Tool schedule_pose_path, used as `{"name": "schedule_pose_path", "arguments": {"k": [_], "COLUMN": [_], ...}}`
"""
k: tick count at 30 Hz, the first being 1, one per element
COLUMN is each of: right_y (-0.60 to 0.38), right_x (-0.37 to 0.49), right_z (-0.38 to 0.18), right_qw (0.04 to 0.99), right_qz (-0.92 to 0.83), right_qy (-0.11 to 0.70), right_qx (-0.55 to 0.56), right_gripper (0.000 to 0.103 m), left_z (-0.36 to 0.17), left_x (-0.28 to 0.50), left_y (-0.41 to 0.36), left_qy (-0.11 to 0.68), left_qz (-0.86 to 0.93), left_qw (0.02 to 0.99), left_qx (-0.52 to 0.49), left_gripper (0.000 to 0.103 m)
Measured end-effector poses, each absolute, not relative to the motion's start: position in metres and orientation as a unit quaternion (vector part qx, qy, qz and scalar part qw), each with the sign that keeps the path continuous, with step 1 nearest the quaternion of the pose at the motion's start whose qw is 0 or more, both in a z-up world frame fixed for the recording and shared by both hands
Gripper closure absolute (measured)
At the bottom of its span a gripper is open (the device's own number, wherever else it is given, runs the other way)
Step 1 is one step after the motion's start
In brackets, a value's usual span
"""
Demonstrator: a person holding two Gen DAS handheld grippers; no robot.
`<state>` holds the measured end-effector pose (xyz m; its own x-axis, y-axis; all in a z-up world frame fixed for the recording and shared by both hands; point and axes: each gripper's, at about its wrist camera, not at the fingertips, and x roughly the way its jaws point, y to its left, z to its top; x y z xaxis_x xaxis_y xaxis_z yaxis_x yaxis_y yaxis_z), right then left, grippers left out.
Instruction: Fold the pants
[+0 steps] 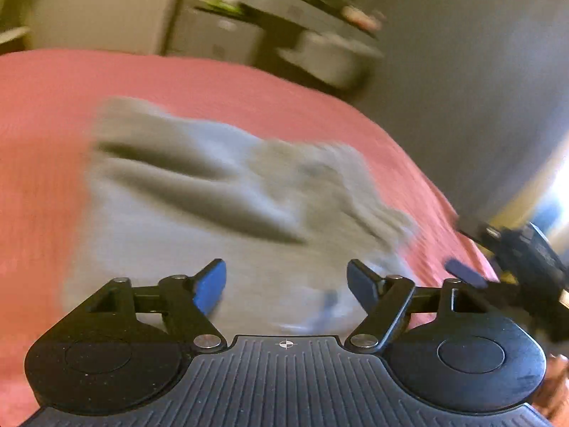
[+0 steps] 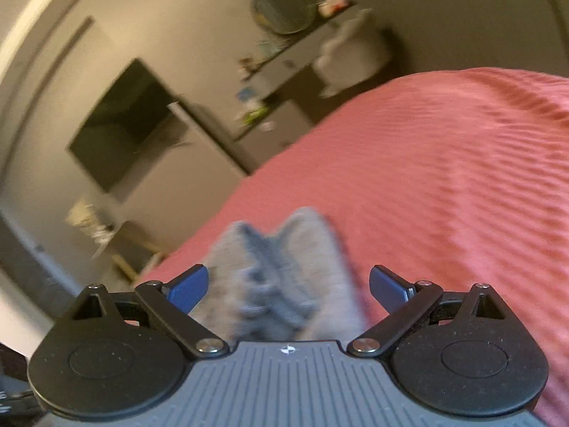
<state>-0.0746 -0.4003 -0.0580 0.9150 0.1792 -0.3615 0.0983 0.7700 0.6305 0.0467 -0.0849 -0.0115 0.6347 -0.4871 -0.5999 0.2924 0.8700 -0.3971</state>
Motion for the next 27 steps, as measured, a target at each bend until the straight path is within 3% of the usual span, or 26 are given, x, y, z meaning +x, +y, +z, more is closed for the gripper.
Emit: {"name": "schedule_pose_path", "arguments": {"k": [7,12,17,19,20,21,27], "right_y": [-0.387,-0.385,-0.378,-0.374,-0.373,-0.373,-0.37], "right_x": [-0.024,-0.017,-0.001,0.005,0.005,0.005,0.005], "right_z": [-0.073,-0.08,-0.087,-0.088,-0.088,-0.087,-0.093], "right_qw": [0.852,0.842,0.844,0.85,0.854,0.855,0.854], "right_qz": [0.072,0.065,0.05,0.049,0.042,0.034,0.029], "right_qy": [0.318,0.319,0.327,0.326,0.326,0.328,0.314], "right_qx": [0.41,0.431,0.422,0.41,0.402,0.4,0.413], "right_gripper": [0.006,0.006,0.008,0.016,0.036,0.04,0.04], "left_z": [-0.051,-0.069,-0.08,-0.077,-0.077,-0.079,-0.078], "left_x": [0.066,0.086,0.098,0.092,0.095,0.102,0.092], "left_y": [0.009,0.028,0.004,0.001,-0.001,-0.002,0.001], "left_qy": [0.386,0.41,0.43,0.433,0.434,0.432,0.434], "left_qz": [-0.073,-0.075,-0.104,-0.107,-0.107,-0.101,-0.103], "left_qw": [0.887,0.855,0.854,0.852,0.851,0.851,0.849], "left_qx": [-0.243,-0.309,-0.275,-0.274,-0.276,-0.281,-0.283], "left_gripper": [0.021,0.021,0.02,0.019,0.018,0.018,0.015]}}
